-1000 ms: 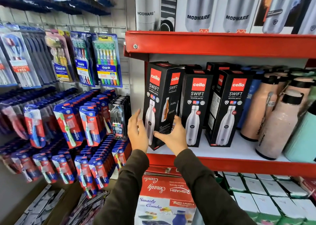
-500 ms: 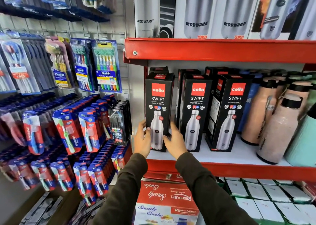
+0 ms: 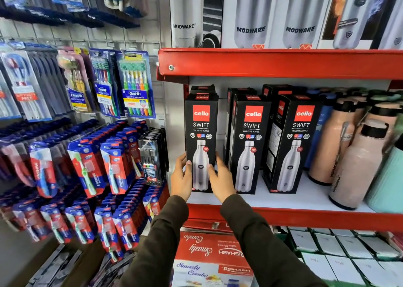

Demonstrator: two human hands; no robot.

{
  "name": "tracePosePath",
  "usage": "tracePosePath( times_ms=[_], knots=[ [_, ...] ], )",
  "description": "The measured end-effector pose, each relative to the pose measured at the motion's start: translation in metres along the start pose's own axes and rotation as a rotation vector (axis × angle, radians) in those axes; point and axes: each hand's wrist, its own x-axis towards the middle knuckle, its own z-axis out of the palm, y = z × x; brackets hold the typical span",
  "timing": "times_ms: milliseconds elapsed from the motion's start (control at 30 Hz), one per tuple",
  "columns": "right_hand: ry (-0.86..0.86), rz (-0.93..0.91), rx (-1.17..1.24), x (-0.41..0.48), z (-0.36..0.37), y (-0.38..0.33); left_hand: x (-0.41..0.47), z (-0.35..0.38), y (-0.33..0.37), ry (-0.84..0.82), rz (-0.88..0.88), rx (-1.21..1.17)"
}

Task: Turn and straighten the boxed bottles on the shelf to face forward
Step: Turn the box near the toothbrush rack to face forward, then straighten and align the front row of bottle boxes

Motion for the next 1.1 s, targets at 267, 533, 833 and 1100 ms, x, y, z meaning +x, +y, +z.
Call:
tracePosePath(
  times_ms=[267,533,833,1100],
  knots=[
    [0.03,0.017,0.084,-0.016,-0.008,-0.005,-0.01,-0.006,-0.004,0.028,-0.007,-0.019],
    [0.066,0.017,0.195,-0.045,-0.014,-0.004,-0.037,-0.015,0.0,0.095,-0.037,-0.041],
    [0.096,-0.006,0.25,-0.063,-0.019,-0.006,-0.057,-0.018,0.009,0.158,-0.003,-0.028],
    [0.137,-0.013,0.243,-0.065,-0.033,-0.001,-0.069,-0.002,0.017,0.288,0.037,-0.016]
  ],
)
